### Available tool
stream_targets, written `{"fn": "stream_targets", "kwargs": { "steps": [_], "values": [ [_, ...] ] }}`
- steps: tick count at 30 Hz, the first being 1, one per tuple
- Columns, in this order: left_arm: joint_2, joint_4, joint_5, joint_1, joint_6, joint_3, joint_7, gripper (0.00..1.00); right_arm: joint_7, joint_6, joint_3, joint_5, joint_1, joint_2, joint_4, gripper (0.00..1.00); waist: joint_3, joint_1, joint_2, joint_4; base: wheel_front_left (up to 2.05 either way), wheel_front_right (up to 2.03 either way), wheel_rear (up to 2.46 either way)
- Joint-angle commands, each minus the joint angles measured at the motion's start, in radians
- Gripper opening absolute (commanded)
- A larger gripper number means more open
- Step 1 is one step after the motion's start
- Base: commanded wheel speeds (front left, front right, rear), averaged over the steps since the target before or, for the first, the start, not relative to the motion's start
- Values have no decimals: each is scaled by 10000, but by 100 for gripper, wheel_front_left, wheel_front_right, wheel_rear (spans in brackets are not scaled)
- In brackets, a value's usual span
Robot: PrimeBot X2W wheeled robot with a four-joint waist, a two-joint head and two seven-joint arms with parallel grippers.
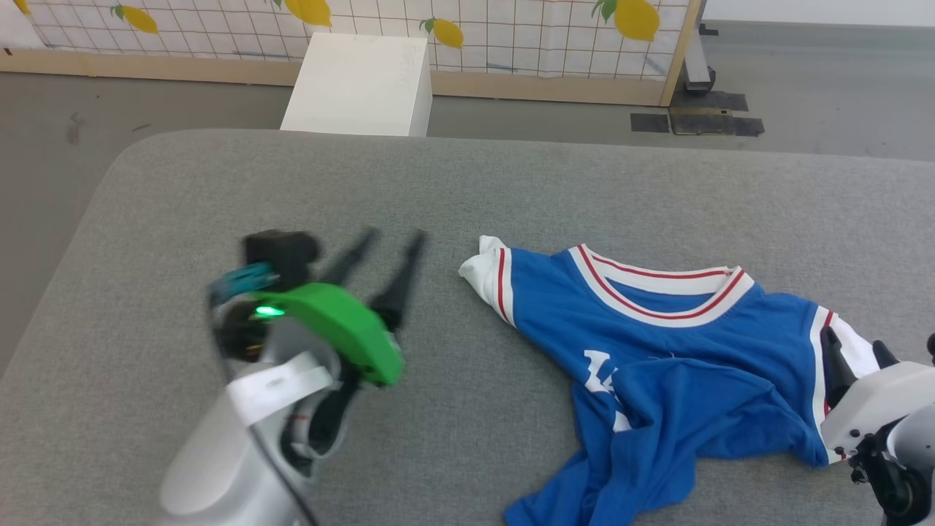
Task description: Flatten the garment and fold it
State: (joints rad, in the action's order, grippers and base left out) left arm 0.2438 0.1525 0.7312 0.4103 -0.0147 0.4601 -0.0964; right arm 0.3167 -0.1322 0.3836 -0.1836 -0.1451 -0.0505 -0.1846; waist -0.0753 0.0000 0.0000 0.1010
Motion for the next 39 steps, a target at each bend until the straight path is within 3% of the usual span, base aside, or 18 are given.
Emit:
{"fn": "stream_targets", "kwargs": {
  "steps": [1, 6, 13, 18, 26, 37, 39],
  "values": [
    [110, 172, -341, -197, -205, -262, 773, 100, 19, 15, -119, 68, -122, 3, 39, 100, -3, 0, 0, 6, 0, 0, 0],
    [396, 785, -1144, -878, -773, -892, 2971, 100, 228, 15, -563, 139, -294, 3, 189, 100, -120, 0, 0, 132, 0, 0, 0],
    [296, 549, -1608, -1626, -1245, -1397, 3522, 100, 1103, 15, -1617, 511, -884, 3, 251, 100, -413, 0, 0, 313, 0, 0, 0],
    [21, 29, -1809, -1879, -1368, -1684, 3570, 100, 2470, 15, -3184, 958, -2150, -243, -125, 100, -932, 0, 0, 513, 0, 0, 0],
    [-715, -522, -2280, -1706, -1045, -1951, 3579, 100, 4071, 15, -5125, 1462, -4437, -758, -1773, 100, -2085, 0, 0, 1430, 0, 0, 0],
    [-1325, -228, -2667, -1635, -522, -2355, 3580, 100, 4219, 15, -6349, 1401, -4705, -985, -3291, 100, -2483, 0, 0, 1863, 0, 0, 0],
    [-1434, -58, -2770, -1664, -368, -2450, 3580, 100, 3966, 15, -6334, 813, -4823, -1009, -3247, 0, -2327, 0, 0, 1720, 0, 0, 0]
  ]
}}
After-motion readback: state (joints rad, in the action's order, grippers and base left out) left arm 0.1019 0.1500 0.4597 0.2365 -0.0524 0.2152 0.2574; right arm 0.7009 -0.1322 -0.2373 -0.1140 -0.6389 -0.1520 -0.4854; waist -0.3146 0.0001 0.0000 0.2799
